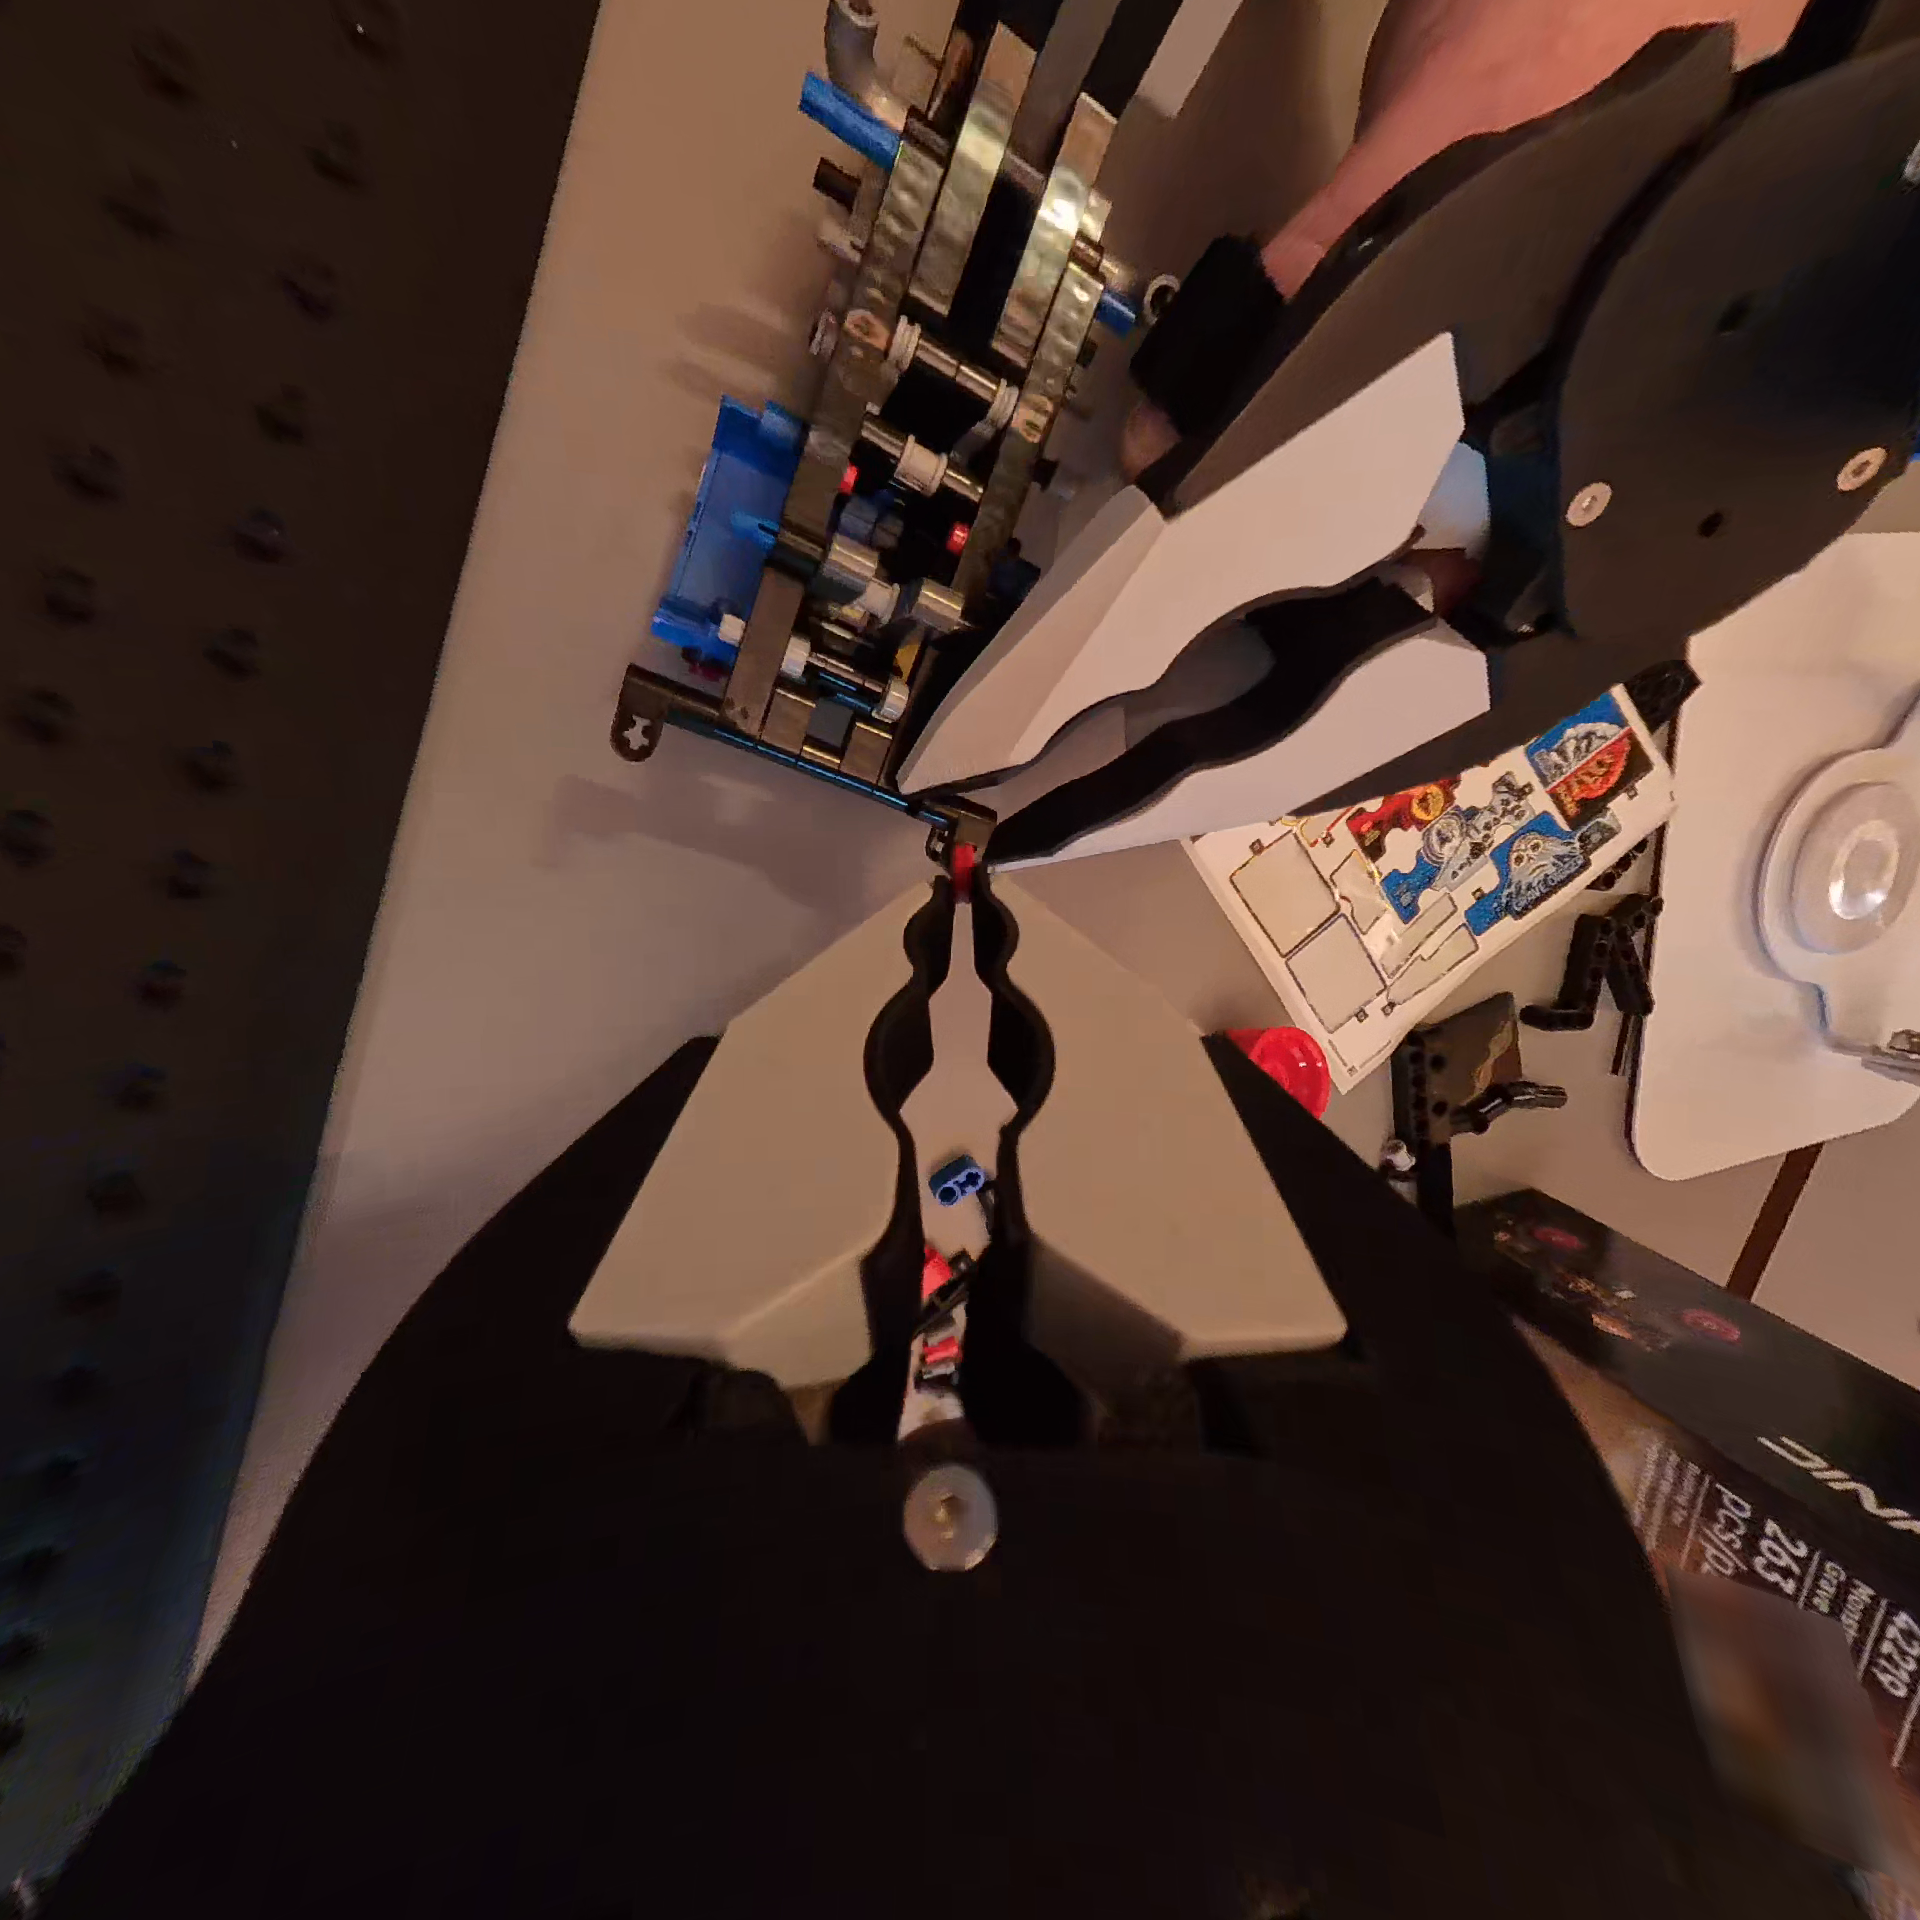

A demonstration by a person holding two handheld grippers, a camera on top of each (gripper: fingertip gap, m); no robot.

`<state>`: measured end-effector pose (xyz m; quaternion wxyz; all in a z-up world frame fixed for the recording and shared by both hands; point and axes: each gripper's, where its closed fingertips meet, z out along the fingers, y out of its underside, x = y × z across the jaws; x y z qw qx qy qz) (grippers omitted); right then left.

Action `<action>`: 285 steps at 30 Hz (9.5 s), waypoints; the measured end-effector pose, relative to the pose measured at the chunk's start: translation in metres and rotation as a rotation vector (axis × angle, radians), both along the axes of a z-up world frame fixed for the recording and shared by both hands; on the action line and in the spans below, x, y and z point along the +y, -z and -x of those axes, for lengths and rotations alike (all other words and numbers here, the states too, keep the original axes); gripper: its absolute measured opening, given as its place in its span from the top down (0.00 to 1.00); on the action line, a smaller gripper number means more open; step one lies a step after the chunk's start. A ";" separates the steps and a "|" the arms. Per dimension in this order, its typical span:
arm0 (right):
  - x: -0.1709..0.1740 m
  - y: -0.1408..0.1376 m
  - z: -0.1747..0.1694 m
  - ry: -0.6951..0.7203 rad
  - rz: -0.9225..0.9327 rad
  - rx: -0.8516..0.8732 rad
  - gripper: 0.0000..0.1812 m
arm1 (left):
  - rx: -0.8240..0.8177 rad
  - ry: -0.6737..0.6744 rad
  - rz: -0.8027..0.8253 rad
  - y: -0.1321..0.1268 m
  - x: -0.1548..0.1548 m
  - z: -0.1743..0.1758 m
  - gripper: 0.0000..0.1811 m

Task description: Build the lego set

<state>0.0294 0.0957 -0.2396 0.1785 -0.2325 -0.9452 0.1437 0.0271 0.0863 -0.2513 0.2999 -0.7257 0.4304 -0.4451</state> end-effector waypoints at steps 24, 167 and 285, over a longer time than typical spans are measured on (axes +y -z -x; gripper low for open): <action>-0.013 0.000 -0.014 -0.335 -0.328 -0.009 0.99 | 0.004 0.072 -0.064 -0.001 -0.010 -0.010 0.91; 0.097 0.057 -0.043 0.774 0.358 -0.070 0.96 | 0.206 -0.056 -0.250 0.000 0.000 0.012 0.84; -0.069 -0.113 -0.030 0.061 0.343 0.726 1.00 | -0.112 -0.283 -0.506 -0.124 -0.057 -0.040 0.97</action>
